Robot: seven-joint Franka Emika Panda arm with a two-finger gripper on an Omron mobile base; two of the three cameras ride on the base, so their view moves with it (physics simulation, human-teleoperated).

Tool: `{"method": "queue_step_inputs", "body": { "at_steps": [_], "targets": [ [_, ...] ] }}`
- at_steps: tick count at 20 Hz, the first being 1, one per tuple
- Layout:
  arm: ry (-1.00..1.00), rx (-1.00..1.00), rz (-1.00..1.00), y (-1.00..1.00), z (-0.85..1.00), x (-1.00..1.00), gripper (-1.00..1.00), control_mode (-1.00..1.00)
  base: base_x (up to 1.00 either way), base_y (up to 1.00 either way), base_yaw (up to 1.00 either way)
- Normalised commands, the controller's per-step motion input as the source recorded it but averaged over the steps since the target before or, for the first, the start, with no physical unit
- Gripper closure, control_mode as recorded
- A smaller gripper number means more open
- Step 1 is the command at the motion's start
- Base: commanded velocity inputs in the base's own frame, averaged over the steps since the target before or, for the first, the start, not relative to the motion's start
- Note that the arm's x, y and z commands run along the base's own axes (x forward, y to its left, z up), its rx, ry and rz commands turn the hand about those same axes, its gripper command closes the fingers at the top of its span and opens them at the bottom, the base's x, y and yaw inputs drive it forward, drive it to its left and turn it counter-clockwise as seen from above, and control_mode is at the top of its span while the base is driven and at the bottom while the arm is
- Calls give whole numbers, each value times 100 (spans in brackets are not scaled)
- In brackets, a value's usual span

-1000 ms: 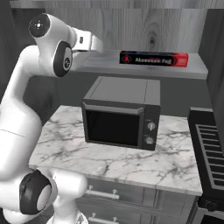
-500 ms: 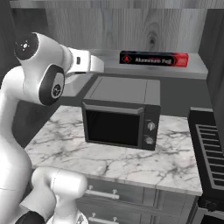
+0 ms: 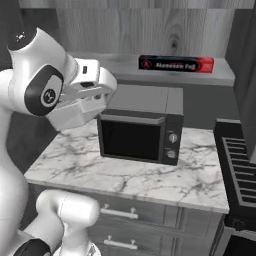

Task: Retrieve the tupperware and aluminum foil from the cabinet and place them on the dining counter near the plate with cucumber and kebab skewer to prepare for storing leftovers.

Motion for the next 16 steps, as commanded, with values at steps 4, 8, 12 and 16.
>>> {"method": "queue_step_inputs", "body": {
  "at_steps": [4, 8, 12, 16],
  "targets": [
    [0, 0, 0, 0, 0, 0, 100, 100, -85, -3, 0],
    [0, 0, 0, 0, 0, 0, 100, 100, -100, -21, 0],
    [0, 0, 0, 0, 0, 0, 100, 100, -98, -46, -26],
    [0, 0, 0, 0, 0, 0, 100, 100, -52, -34, -62]
  ]
}}
